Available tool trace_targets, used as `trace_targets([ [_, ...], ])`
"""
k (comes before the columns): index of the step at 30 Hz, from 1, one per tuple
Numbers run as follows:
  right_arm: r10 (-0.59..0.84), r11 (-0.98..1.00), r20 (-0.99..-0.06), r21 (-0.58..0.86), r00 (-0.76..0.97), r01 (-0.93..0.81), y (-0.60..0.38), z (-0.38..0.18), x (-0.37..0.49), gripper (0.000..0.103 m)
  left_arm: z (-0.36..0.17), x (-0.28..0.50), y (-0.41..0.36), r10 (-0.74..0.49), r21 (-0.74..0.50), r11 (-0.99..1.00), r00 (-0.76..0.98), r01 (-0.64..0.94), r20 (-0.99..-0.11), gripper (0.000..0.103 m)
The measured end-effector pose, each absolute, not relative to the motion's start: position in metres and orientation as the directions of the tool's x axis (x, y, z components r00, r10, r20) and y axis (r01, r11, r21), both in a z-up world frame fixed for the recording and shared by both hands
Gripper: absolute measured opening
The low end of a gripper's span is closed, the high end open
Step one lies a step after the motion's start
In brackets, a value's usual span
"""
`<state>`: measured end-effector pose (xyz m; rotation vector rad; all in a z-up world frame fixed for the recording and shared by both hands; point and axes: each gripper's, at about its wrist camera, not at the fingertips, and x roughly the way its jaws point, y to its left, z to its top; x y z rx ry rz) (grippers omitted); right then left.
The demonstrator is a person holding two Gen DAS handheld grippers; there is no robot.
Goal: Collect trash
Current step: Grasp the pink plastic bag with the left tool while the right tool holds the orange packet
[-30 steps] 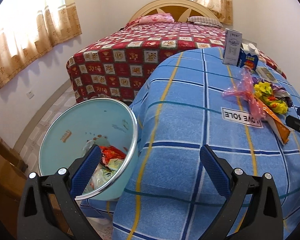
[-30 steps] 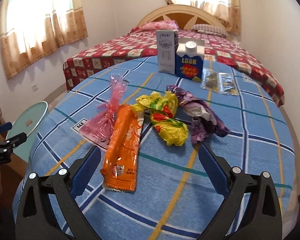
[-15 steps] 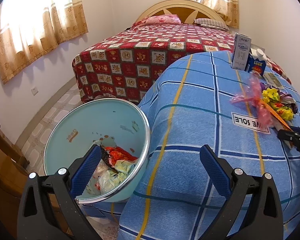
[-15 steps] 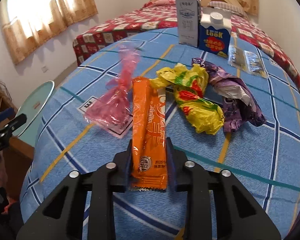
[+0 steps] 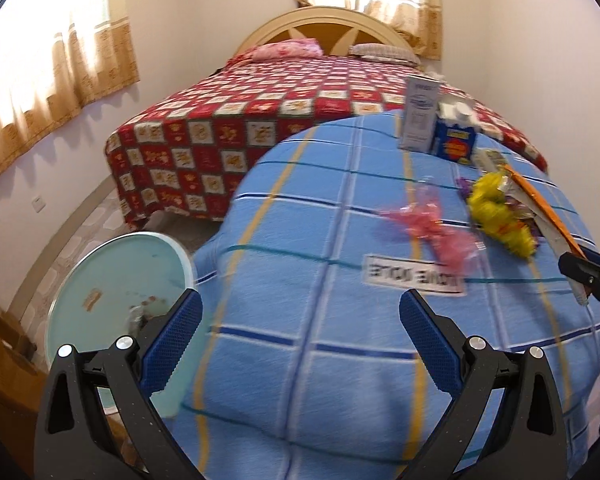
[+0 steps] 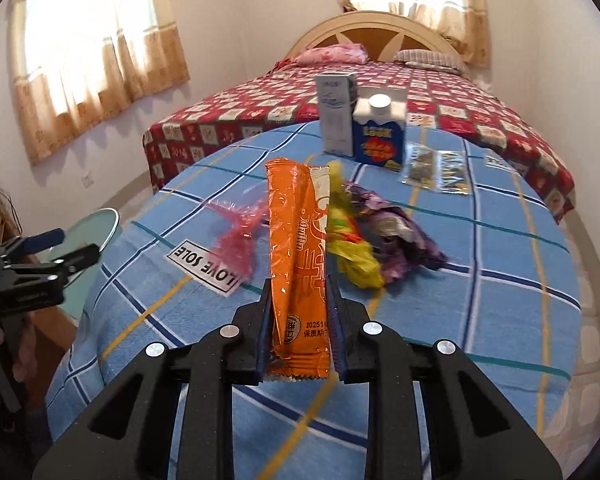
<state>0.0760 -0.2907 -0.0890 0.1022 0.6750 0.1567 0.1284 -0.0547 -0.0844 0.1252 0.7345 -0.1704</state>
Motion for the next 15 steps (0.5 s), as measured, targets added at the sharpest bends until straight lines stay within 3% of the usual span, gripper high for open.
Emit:
trace_targets([
  [4, 0.201, 0.978, -0.588, 0.164, 0.783, -0.129, -0.301, -0.086, 0.067, 0.025, -0.083, 0.127, -0.078, -0.127, 0.07, 0.97, 0.728, 0.234, -0.674, 0.097],
  [10, 0.034, 0.998, -0.575, 0.06, 0.817, 0.001, -0.324, -0.085, 0.061, 0.025, -0.079, 0.128, -0.105, -0.155, 0.067, 0.962, 0.734, 0.264, -0.662, 0.097],
  [15, -0.033, 0.994, -0.617, 0.062, 0.786, 0.091, -0.355, -0.102, 0.066, 0.025, -0.09, 0.141, -0.129, -0.157, 0.073, 0.958, 0.721, 0.277, -0.674, 0.097],
])
